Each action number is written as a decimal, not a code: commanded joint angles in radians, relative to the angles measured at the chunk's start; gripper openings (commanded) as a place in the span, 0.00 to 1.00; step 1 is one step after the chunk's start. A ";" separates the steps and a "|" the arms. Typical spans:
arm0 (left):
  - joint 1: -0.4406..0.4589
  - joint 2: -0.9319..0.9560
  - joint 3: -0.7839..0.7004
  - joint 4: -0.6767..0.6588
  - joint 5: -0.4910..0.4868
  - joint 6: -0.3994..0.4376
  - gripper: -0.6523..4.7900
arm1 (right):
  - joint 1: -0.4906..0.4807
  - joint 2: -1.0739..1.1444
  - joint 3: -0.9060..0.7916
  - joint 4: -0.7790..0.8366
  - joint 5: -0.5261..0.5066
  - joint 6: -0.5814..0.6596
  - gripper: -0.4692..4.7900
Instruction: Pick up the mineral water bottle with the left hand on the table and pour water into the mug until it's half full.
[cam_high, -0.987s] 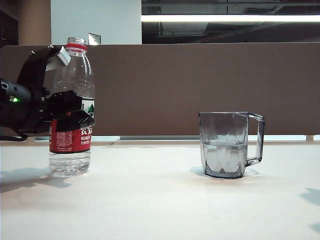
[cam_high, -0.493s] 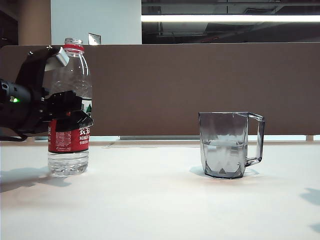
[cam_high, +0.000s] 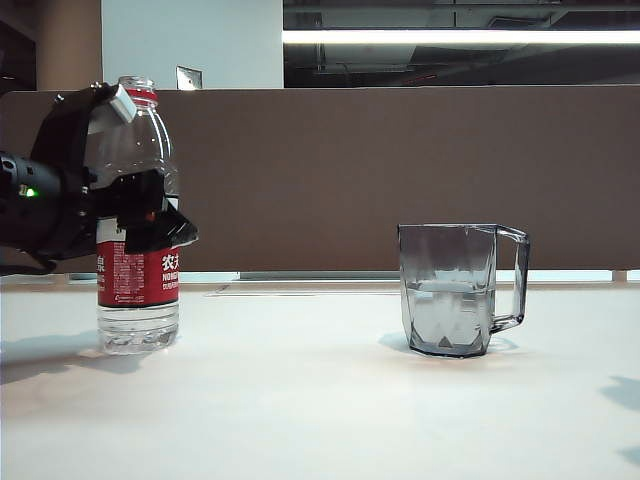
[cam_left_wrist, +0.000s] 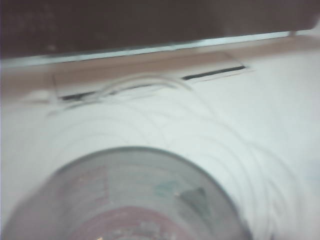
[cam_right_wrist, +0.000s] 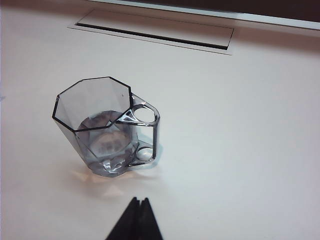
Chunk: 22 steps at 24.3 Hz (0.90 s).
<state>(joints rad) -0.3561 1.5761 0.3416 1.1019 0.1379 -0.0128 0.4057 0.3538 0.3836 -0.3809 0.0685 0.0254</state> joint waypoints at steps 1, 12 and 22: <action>-0.001 -0.031 0.005 0.007 0.042 0.005 0.99 | 0.000 -0.002 0.006 0.018 -0.003 -0.003 0.08; -0.001 -0.280 0.005 -0.436 -0.035 0.084 0.99 | 0.000 -0.002 0.006 0.019 -0.003 -0.003 0.08; -0.001 -0.634 0.005 -0.904 -0.101 0.169 0.99 | 0.000 -0.003 0.006 0.036 -0.003 -0.003 0.08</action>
<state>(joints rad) -0.3561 0.9787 0.3420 0.2512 0.0399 0.1501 0.4057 0.3534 0.3836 -0.3782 0.0685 0.0254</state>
